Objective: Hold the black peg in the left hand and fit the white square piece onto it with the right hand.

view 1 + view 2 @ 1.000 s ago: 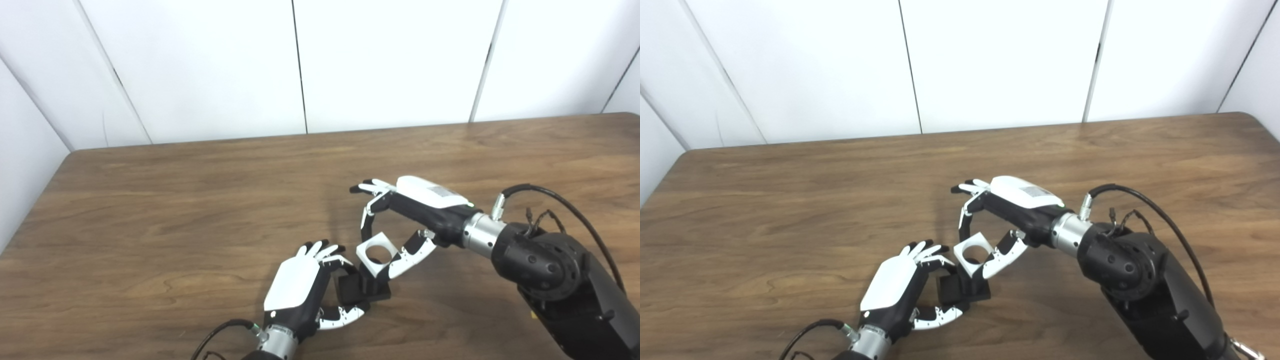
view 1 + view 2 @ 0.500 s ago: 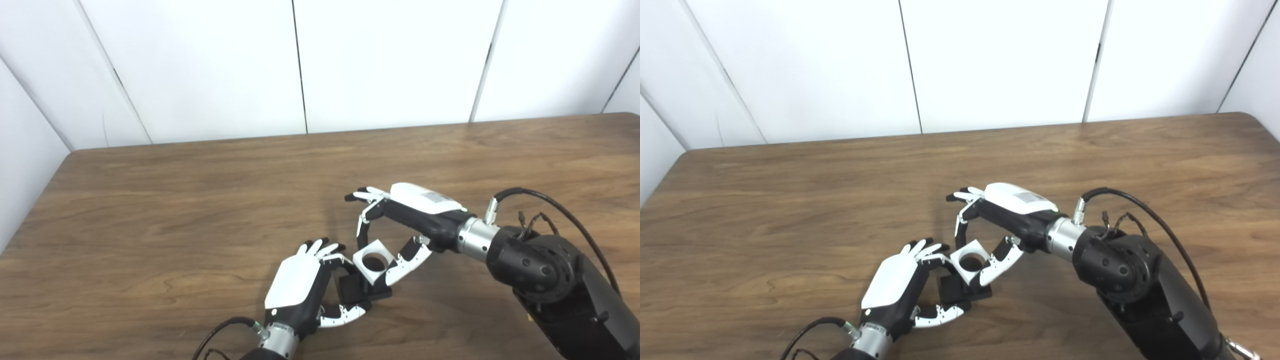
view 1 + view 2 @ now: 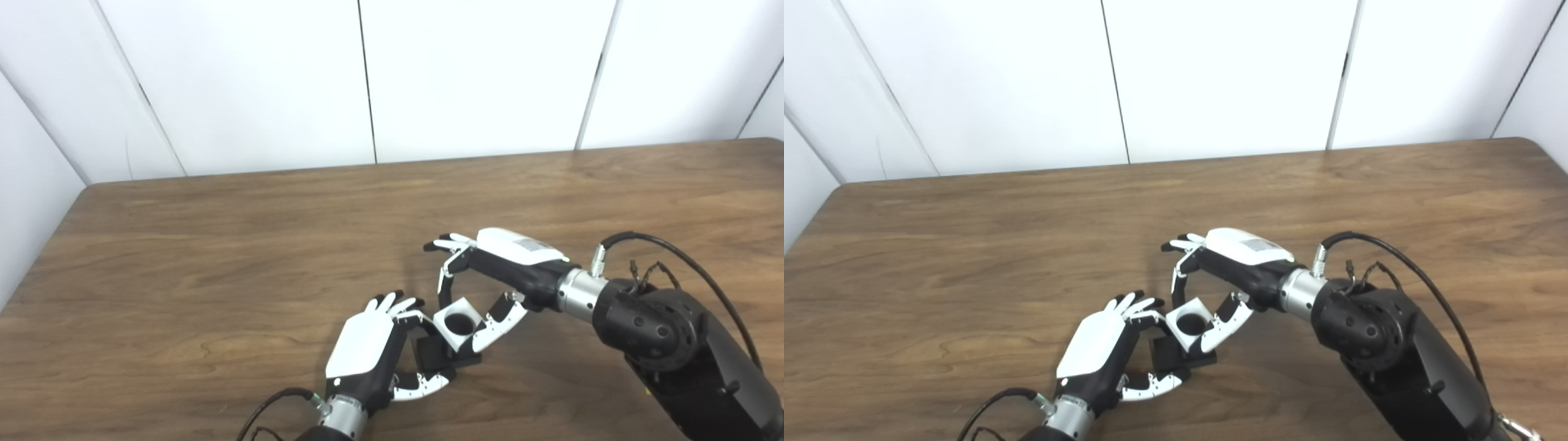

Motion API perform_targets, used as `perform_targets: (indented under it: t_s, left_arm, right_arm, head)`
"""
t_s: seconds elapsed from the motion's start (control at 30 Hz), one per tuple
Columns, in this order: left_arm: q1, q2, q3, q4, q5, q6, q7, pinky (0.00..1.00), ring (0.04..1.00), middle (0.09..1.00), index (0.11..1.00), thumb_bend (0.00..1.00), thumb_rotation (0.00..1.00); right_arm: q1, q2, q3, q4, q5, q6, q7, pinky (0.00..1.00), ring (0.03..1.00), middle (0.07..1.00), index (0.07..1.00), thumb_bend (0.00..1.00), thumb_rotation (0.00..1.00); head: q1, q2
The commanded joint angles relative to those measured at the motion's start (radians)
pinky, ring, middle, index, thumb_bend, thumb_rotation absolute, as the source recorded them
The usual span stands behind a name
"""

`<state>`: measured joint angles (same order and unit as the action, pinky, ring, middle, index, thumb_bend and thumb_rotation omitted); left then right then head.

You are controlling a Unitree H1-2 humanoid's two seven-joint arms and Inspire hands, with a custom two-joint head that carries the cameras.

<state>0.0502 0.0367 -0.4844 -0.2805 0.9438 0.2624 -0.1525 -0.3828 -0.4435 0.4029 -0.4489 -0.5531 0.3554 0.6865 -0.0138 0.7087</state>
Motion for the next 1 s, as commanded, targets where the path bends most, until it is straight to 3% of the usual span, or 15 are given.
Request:
perform_targets:
  t_s: [0.0, 0.97]
  left_arm:
    - [-0.008, -0.007, -0.010, 0.006, 0.013, 0.008, -0.017, 1.00, 0.971, 0.885, 0.611, 0.61, 0.27]
    - [-0.017, -0.018, -0.009, 0.002, 0.014, 0.019, -0.016, 1.00, 0.967, 0.886, 0.610, 0.61, 0.30]
  right_arm:
    - [-0.025, 0.001, -0.013, -0.006, 0.000, -0.026, -0.016, 0.95, 1.000, 0.955, 0.494, 0.52, 0.16]
    - [-0.026, -0.007, -0.009, 0.027, 0.009, -0.043, -0.010, 0.96, 1.000, 0.958, 0.494, 0.52, 0.16]
  head:
    - [-0.001, 0.001]
    - [0.004, 0.008]
